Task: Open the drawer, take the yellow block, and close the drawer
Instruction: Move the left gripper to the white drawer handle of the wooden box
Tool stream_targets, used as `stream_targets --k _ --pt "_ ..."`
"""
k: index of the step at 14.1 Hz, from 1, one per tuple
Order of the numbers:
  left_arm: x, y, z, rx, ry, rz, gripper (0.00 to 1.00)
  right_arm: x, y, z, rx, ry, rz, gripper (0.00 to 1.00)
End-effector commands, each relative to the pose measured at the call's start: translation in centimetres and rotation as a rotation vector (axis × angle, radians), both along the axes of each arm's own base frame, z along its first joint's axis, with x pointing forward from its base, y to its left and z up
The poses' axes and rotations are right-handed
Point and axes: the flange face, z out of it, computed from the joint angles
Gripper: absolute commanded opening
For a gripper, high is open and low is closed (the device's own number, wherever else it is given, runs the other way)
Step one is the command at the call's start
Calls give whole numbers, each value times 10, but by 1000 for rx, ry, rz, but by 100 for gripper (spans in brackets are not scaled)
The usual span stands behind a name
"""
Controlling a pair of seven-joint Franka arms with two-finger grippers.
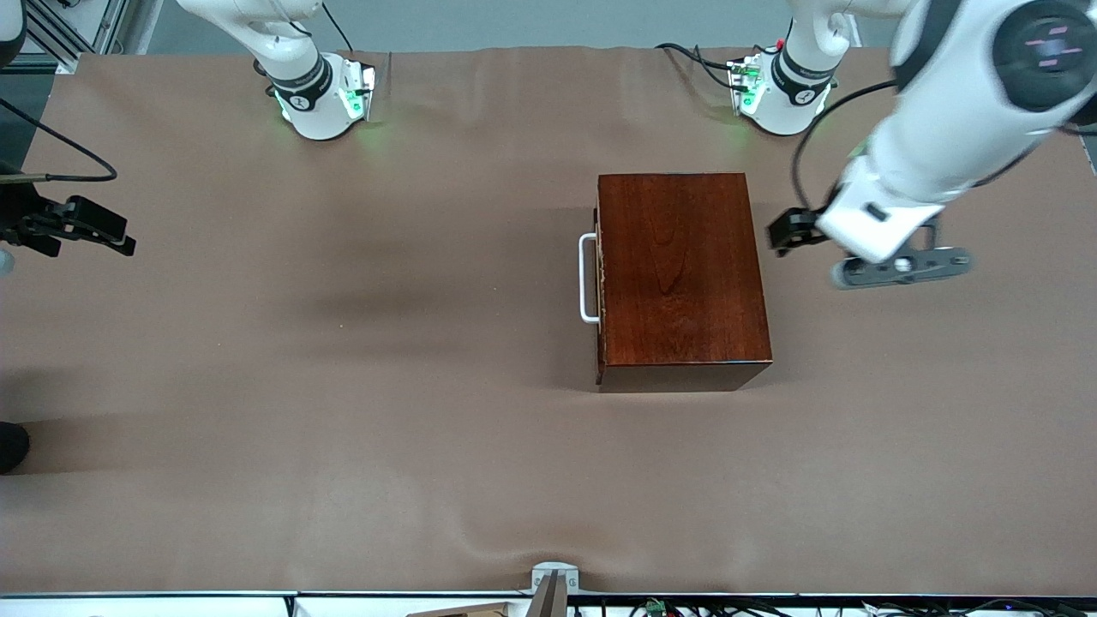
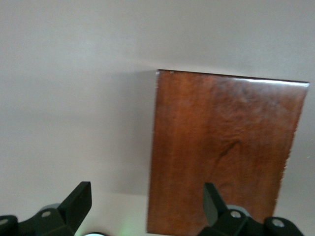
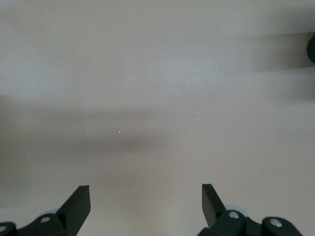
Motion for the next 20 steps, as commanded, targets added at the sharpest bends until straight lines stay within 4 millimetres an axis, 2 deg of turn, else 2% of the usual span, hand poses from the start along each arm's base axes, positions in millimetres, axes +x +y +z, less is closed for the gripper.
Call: stream_targets --k 1,4,7,12,15,20 --pt "-5 -62 -14 11 15 42 100 -5 1 6 -1 -10 -1 100" --pt "-13 -117 -34 25 19 79 100 -5 0 6 -1 -10 -2 100" --pt "-20 -164 -54 21 4 102 100 -5 0 6 -1 -10 -2 100" --pt "-47 -236 -93 10 -43 103 100 -6 0 6 -1 -8 -2 100" --pt "-55 -268 -118 27 -116 117 100 -6 1 6 -1 -7 -1 100" --pt "-61 -304 -158 51 -228 105 100 -6 0 6 -1 -7 -2 100"
